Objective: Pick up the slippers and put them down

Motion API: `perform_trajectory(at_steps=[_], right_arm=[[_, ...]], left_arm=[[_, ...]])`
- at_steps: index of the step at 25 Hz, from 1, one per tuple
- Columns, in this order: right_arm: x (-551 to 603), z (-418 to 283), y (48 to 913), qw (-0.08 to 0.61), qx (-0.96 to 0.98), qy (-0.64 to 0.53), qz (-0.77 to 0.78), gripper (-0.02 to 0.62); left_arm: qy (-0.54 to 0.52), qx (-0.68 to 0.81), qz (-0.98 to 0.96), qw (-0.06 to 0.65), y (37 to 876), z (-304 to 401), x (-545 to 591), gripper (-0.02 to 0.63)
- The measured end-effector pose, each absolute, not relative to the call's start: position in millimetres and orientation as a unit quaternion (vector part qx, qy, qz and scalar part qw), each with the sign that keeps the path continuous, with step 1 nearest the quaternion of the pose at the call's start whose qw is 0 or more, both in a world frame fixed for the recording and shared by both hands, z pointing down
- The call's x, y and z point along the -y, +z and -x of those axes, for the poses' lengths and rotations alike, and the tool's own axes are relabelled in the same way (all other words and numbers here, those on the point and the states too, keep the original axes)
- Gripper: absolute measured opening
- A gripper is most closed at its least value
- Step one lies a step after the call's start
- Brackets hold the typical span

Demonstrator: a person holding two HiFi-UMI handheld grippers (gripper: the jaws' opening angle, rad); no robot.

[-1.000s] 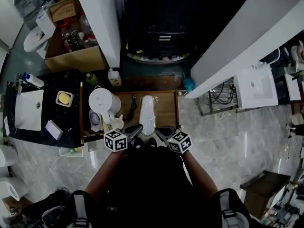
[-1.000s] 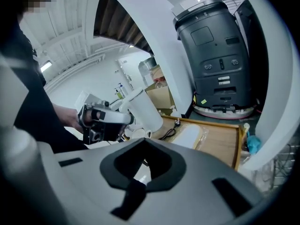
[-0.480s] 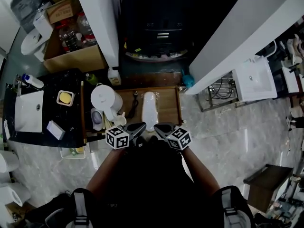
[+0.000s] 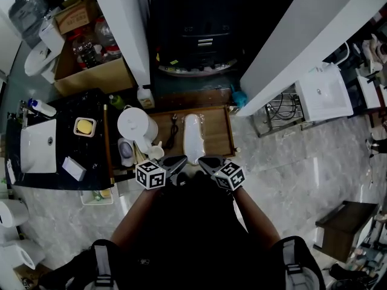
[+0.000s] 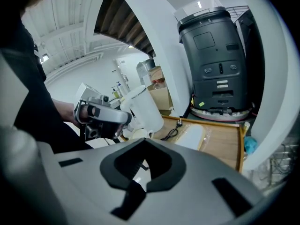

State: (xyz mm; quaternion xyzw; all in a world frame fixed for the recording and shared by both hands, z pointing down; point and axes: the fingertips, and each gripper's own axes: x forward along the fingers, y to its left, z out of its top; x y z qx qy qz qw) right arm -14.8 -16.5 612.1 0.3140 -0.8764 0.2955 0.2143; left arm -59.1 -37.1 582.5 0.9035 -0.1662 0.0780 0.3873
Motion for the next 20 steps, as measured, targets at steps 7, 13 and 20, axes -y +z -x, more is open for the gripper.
perform_trajectory(at_steps=[7, 13, 20], right_arm=[[14, 22, 607, 0.213, 0.881, 0.281, -0.316, 0.006], [12, 29, 607, 0.215, 0.881, 0.280, -0.315, 0.006], [9, 33, 604, 0.220, 0.882, 0.275, -0.313, 0.006]], left_arm=[[0.080, 0.163, -0.904, 0.388, 581, 66, 34, 0.012], [0.080, 0.163, -0.903, 0.389, 580, 73, 32, 0.012], [0.100, 0.156, -0.909, 0.374, 579, 77, 26, 0.012]])
